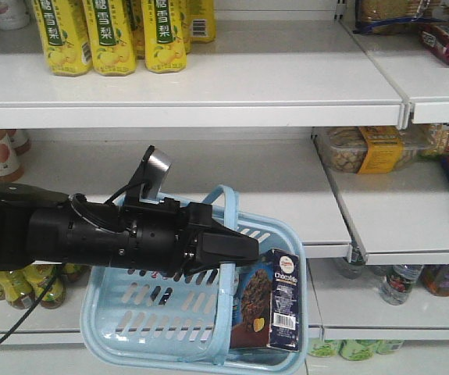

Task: Left arm holds basket, right arm returns cookies

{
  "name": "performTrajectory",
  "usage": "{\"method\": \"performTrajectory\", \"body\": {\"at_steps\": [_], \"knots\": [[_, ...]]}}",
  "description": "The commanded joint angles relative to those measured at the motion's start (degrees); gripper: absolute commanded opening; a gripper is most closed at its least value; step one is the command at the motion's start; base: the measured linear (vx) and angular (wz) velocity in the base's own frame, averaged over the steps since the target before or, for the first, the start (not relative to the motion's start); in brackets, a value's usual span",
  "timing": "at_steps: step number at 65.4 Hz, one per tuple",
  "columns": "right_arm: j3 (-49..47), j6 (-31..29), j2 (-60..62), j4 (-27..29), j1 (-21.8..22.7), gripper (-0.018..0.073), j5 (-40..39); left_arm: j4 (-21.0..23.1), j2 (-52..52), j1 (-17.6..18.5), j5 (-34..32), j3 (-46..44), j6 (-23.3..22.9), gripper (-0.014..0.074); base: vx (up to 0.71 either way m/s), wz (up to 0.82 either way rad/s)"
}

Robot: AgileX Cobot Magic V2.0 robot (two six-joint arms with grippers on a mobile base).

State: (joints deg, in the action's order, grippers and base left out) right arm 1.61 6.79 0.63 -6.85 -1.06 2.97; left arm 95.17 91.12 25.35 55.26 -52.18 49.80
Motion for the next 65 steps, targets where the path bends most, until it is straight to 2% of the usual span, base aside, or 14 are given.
{"method": "performTrajectory", "body": {"at_steps": [1,65], "knots": [[0.96,-0.36,0.75,-0.31,0.46,-0.0006,-4.36,6.80,-2.47,0.32,3.81,-1.85,0.23,-0.0003,0.10,0.21],[0.96,-0.36,0.75,-0.31,0.46,-0.0006,-4.36,6.80,-2.47,0.32,3.81,-1.85,0.23,-0.0003,0.09,0.03]]}}
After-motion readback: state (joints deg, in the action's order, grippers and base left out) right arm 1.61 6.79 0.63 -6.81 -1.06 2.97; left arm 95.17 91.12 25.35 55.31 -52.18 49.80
